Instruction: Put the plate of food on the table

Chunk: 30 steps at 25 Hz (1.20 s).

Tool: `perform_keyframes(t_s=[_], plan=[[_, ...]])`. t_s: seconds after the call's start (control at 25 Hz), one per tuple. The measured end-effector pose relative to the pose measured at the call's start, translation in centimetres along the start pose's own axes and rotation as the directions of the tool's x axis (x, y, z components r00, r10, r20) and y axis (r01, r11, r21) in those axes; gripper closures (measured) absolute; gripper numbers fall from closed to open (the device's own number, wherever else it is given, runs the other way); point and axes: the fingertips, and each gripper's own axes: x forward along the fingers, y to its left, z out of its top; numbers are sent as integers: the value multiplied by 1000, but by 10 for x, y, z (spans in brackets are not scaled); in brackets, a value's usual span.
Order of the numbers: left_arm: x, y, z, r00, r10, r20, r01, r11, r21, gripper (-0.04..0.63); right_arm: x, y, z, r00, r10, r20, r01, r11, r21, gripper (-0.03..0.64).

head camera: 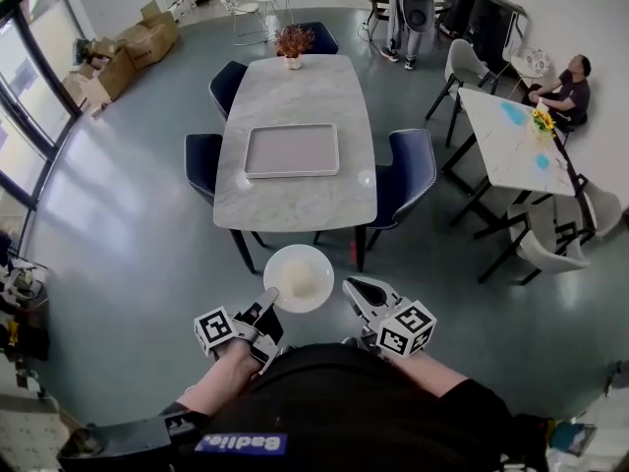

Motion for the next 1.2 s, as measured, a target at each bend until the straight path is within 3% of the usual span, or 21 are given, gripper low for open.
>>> perform_keyframes(t_s=[0.4,0.68,1.2], plan=[[11,-2,-16,998,4,66,-3,1000,-15,578,-15,-18,-5,998,53,-33,-52,998,17,606],[20,-4,-18,994,3,113,-1,1000,-12,577,-35,-40,-14,997,46,-54,-43,998,47,607],[46,-7,1,996,-18,89,17,1000,4,577,-26,-62,-4,998,12,-54,-10,999,35,606]])
